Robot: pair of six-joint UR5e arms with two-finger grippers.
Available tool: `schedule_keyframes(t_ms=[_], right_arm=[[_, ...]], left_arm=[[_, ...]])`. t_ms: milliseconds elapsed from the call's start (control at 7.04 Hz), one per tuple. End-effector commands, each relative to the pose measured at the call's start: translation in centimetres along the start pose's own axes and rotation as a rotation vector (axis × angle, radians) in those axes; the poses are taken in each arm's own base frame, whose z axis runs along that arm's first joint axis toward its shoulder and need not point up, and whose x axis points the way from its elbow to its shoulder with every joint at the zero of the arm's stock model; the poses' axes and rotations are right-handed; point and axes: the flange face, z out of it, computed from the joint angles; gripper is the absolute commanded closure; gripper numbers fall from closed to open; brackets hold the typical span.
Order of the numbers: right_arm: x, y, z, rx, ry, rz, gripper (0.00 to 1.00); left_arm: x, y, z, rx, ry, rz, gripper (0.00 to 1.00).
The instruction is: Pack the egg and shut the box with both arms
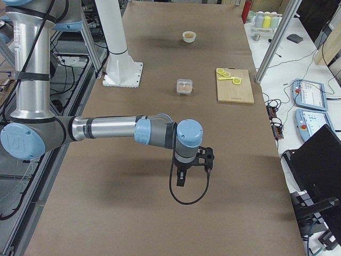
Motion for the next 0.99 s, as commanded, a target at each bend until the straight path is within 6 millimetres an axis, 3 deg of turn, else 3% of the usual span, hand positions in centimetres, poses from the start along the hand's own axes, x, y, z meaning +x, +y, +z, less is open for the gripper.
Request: schedule_keyframes(t_ms=[0, 852], right_arm=[[-0.6, -0.3, -0.6, 0.012, 0.0, -0.005, 0.0], [-1.7, -1.3, -1.7, 0.034, -0.006, -0.024, 0.0]], left_arm=[[0.5, 0.1, -0.5, -0.008, 0.004, -0.004, 0.02], [1.0, 0.0, -0.3, -0.022, 0.056, -0.003, 0.02]])
